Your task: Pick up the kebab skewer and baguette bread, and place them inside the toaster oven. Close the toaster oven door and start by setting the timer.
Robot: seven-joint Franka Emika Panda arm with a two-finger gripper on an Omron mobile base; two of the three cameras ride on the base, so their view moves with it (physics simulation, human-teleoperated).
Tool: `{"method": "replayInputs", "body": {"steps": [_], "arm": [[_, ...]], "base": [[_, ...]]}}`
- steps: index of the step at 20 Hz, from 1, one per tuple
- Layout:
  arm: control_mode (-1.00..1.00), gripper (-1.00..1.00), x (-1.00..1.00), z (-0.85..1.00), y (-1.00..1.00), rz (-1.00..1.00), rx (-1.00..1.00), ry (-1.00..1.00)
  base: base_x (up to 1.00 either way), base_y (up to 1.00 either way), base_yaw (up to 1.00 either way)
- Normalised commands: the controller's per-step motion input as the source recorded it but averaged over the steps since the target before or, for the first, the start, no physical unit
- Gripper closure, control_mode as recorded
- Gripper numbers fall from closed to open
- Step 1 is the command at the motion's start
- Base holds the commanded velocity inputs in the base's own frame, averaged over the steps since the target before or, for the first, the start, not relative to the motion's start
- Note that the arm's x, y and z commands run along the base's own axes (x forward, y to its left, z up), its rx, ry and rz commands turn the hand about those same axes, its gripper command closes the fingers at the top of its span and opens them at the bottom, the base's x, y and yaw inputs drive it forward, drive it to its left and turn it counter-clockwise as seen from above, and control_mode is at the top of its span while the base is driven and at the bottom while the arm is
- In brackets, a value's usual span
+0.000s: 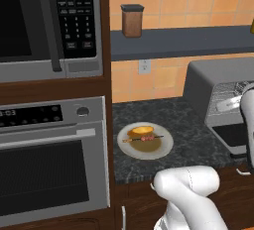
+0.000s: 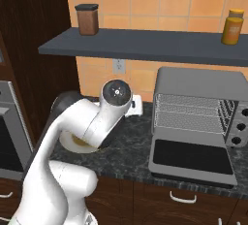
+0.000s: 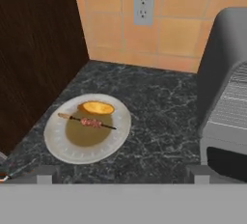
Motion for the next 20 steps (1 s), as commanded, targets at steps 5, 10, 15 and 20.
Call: {"method": "replayInputs", "body": {"steps": [5, 10, 15, 20], "arm": [[-1.00, -1.00, -0.28, 0.00, -1.00, 0.00, 0.08, -0.30], [-1.00, -1.00, -0.03, 0.00, -0.93, -0.02, 0.02, -0.19], [-1.00, -1.00, 0.08, 0.00, -0.72, -0.11, 0.00, -0.08], [-1.00, -1.00, 0.53, -0.01, -0.53, -0.12, 0.00, -0.05]], "base": [[0.00, 0.00, 0.00], [0.00, 0.00, 0.00], [0.00, 0.00, 0.00], [0.00, 0.00, 0.00]]}}
